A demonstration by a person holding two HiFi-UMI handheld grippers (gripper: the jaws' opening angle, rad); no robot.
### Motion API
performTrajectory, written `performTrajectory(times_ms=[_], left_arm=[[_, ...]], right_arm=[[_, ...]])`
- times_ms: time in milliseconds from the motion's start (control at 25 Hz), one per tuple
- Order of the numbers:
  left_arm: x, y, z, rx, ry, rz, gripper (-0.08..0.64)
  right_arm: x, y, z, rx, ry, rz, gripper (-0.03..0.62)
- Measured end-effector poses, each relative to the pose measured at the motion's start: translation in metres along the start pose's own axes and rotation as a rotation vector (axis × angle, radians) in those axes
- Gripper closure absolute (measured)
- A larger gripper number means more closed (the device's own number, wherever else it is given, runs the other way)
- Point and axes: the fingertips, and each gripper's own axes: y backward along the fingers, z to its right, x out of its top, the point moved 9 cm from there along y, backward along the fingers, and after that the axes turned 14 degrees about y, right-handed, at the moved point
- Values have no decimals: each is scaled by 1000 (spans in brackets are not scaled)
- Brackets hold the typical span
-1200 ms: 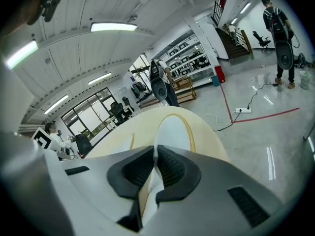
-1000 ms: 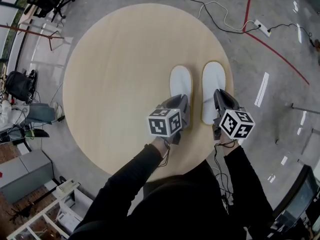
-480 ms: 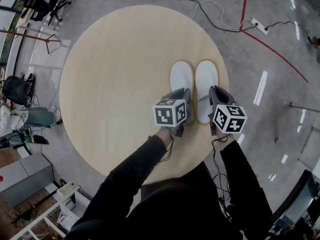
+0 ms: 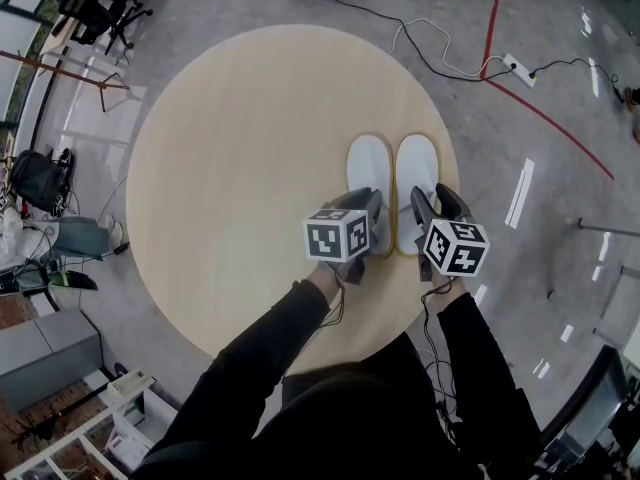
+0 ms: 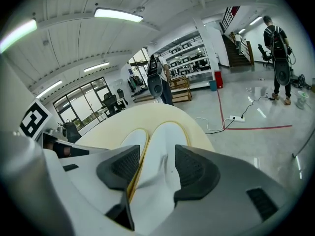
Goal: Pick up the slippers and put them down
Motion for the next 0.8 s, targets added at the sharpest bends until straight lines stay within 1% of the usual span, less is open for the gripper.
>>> performTrajectory(times_ms=[120,240,360,480,600,720,800], left_arm=[[-3,28,0,-25,-13,-1,446],[-15,51,-1,-50,-31,-6,436],[-34,65,0,-88,-23,-11,436],[-50,82,-5,-108,16,-4,436],[-61,101,-15,-111,77,12,436],[-71,119,-27,-106,136,36,436],[-83,143,-37,-109,158,45,436]], right_arm=[[6,17,-24,-11,-7,16,379],[5,30,-43,-4,-27,32,379],[0,40,-46,25,-58,51,380],[-2,49,-42,52,-93,71,380],[-4,54,-43,117,-139,90,383],[-9,53,-52,181,-141,84,427],[-15,60,-73,216,-132,75,460]])
